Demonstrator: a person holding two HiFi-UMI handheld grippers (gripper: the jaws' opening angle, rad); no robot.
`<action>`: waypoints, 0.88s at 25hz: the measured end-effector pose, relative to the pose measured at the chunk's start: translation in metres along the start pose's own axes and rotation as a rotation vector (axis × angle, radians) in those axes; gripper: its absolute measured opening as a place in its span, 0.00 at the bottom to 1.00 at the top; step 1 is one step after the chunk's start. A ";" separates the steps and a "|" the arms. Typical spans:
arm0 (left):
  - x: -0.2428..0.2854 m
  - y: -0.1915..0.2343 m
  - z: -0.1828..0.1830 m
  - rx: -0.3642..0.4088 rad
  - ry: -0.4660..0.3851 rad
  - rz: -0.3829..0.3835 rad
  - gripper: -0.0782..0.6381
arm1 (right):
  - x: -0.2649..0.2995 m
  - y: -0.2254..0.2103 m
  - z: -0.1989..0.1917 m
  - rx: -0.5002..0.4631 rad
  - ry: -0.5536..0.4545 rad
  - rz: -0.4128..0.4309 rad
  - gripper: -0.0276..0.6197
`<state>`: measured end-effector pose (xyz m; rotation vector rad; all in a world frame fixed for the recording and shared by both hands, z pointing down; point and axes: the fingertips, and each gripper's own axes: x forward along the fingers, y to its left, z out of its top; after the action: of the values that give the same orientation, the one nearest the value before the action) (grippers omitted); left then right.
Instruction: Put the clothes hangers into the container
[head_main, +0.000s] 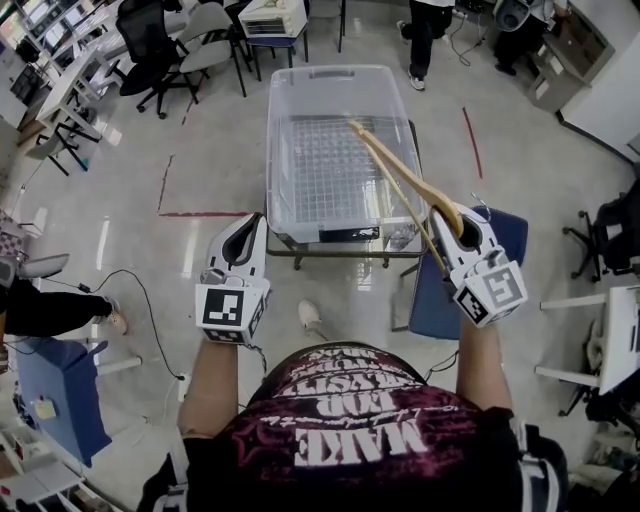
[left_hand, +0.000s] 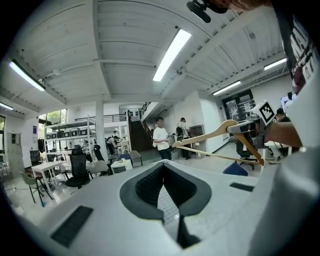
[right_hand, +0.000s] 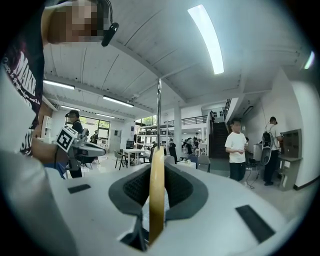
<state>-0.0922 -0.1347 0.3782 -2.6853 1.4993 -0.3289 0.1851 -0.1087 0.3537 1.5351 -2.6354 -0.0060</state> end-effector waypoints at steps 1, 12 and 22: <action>0.005 0.004 -0.001 0.000 0.003 -0.002 0.12 | 0.006 -0.001 0.000 0.003 0.001 0.001 0.14; 0.053 0.055 -0.005 -0.011 -0.006 -0.036 0.12 | 0.064 -0.008 0.008 0.029 0.005 -0.026 0.14; 0.084 0.082 -0.015 0.013 -0.007 -0.091 0.12 | 0.105 -0.006 0.014 0.019 -0.006 -0.057 0.14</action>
<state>-0.1213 -0.2489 0.3940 -2.7473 1.3710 -0.3312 0.1375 -0.2034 0.3480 1.6177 -2.6031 0.0099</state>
